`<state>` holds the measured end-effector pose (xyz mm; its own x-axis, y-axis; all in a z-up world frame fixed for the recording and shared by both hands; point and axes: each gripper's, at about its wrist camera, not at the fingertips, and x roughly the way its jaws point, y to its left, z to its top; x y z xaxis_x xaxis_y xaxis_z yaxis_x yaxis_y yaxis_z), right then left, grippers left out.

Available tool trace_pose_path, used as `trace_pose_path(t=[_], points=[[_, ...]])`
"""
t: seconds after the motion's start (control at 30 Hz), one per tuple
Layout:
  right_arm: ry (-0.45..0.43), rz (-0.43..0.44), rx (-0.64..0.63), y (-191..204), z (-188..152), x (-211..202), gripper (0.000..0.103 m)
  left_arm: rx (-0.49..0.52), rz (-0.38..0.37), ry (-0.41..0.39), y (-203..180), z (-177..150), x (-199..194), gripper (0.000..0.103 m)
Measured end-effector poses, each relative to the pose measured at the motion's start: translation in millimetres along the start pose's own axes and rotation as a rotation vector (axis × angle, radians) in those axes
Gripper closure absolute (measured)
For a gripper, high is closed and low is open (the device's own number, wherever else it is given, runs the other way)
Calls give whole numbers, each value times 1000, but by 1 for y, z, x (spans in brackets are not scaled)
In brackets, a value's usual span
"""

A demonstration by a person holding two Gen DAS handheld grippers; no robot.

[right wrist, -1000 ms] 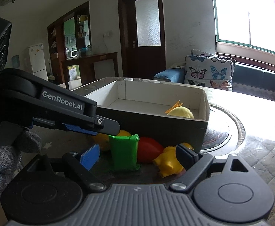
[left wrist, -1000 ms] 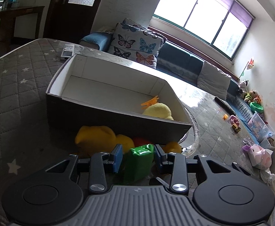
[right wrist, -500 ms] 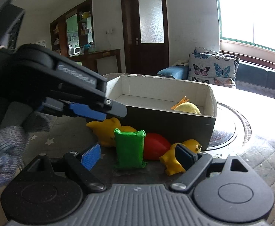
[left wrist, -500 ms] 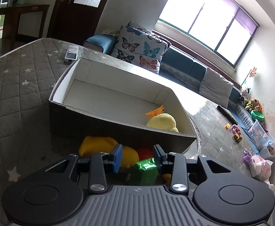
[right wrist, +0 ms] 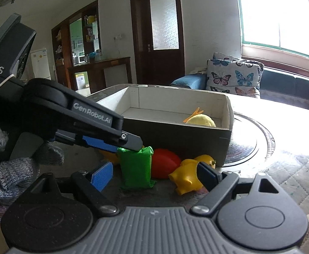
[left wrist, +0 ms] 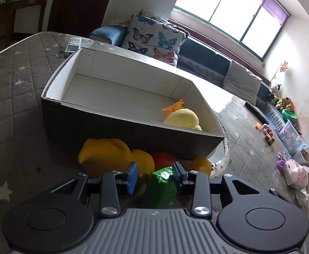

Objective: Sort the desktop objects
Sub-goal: 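Move the right tool back down to the green packet, then close the right gripper on the green packet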

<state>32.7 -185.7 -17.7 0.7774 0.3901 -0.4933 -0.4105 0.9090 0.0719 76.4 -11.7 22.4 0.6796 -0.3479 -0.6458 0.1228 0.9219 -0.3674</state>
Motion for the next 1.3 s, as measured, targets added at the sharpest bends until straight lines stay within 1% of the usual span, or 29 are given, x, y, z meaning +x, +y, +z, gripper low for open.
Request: trace_pose_path(t=[0.2,0.37,0.6,0.97,1.17,1.23,1.3], points=[[11,-17,0,-4,-6,-7,14,-4,-49,21,0,-12,-8,63],[19,-25,3,-6,-12,-14,14,-6,-66,28,1,-20,-14,65],[22,-23,-7,-3,-15,-22,14,5,-119,56,-1,-30,-17,65],[38,-21,-32,2,-21,-28,15,16,-139,57,3,-35,-22,65],[64,-6,-41,6,-25,-23,22,-8,-125,65,9,-34,-16,65],[76,6,-52,9,-26,-19,26,-19,-117,74,11,-34,-12,65],[88,18,-63,12,-28,-15,29,-28,-119,80,12,-34,-10,65]])
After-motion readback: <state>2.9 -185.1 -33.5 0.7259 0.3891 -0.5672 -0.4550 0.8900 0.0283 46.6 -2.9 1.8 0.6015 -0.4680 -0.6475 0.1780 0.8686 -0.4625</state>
